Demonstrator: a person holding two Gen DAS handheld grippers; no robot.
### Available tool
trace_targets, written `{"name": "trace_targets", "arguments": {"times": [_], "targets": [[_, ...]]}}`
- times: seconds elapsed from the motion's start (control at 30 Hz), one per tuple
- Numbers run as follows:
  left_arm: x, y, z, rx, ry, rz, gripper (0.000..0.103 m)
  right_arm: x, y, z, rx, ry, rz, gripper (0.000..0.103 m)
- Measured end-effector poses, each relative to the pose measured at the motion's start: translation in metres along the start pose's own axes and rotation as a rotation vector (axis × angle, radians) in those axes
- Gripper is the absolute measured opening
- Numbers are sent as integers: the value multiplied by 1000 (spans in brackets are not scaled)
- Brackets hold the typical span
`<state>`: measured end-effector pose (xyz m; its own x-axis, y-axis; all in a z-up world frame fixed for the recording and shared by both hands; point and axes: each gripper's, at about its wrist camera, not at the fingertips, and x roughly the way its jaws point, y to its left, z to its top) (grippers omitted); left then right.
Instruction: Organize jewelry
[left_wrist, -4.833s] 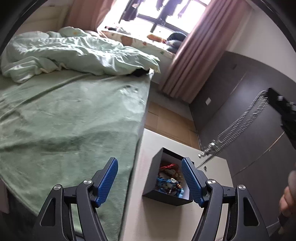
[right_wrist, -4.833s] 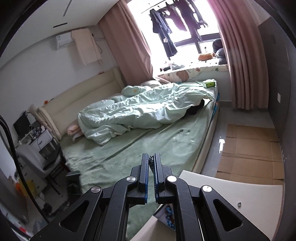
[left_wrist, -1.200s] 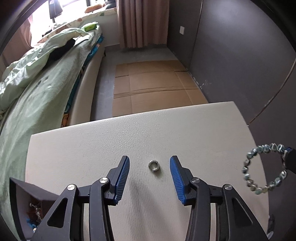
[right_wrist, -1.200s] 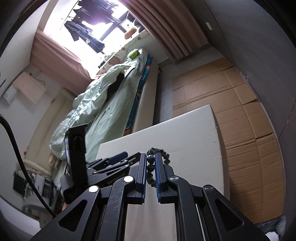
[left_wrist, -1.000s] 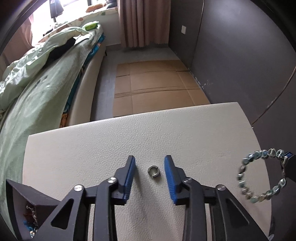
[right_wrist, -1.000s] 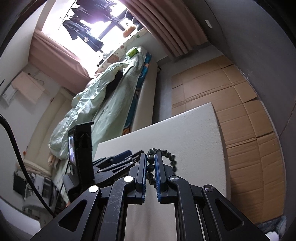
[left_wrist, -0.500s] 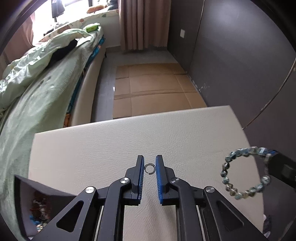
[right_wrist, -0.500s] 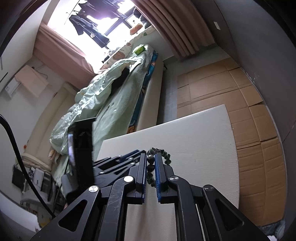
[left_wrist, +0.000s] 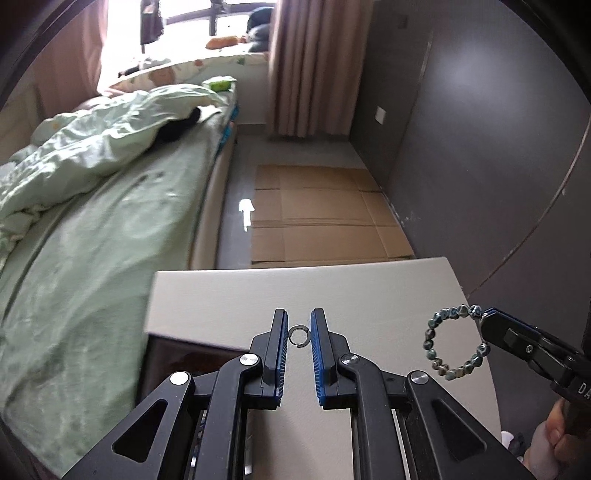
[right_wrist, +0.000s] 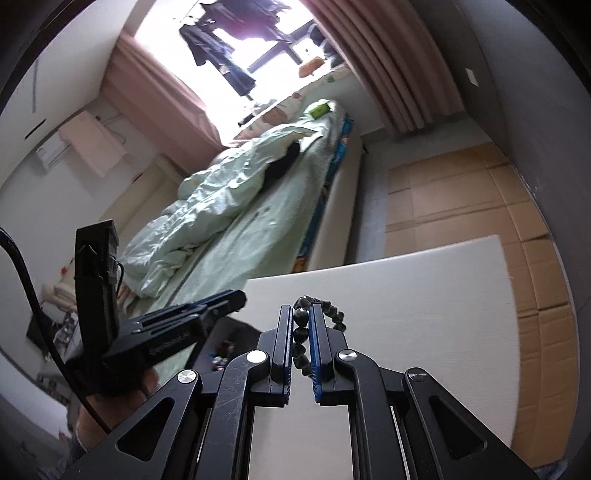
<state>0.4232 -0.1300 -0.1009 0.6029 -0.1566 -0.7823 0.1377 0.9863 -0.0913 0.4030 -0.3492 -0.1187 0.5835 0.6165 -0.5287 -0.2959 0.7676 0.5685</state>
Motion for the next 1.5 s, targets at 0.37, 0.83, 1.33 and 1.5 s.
{"name": "trace_targets", "arguments": {"times": [0.37, 0.83, 1.33, 1.5], "targets": [[-26, 57, -22, -102, -7, 13, 13, 14, 56, -4, -98, 9, 59, 10], [-23, 125, -53, -267, 58, -77, 59, 66, 112, -16, -185, 100, 101, 10], [-65, 162, -91, -341, -49, -118, 74, 124, 154, -35, -316, 241, -39, 68], [-80, 162, -98, -339, -85, -123, 84, 114, 150, -34, -292, 258, -75, 68]]}}
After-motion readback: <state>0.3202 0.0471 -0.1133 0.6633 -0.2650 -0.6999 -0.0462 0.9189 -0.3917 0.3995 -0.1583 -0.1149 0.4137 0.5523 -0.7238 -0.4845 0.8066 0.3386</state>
